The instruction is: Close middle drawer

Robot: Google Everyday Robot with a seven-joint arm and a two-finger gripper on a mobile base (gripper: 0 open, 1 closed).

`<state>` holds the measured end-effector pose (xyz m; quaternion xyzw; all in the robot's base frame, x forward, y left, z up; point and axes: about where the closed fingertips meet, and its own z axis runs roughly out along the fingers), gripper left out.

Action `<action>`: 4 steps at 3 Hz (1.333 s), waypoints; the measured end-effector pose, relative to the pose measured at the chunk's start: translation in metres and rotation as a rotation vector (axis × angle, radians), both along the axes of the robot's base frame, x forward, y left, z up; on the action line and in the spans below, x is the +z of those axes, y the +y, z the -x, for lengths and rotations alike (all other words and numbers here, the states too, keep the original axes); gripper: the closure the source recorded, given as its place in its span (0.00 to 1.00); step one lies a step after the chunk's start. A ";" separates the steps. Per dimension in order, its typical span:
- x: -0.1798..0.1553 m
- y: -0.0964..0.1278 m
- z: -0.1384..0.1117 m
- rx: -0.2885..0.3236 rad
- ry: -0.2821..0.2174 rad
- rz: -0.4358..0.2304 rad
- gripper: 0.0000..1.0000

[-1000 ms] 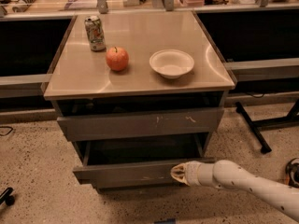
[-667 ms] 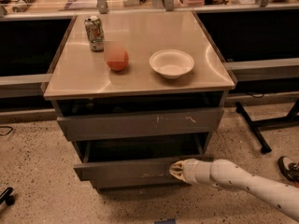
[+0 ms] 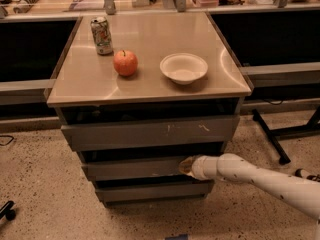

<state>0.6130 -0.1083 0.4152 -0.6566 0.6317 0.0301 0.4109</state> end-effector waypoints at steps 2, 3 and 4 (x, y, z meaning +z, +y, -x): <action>0.000 0.002 0.005 0.022 0.024 0.002 1.00; 0.003 0.002 0.041 0.095 0.154 -0.003 1.00; 0.017 -0.009 0.087 0.133 0.289 -0.009 1.00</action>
Offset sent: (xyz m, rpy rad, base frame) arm -0.0456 0.0131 0.0026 -0.0128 0.2118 0.1964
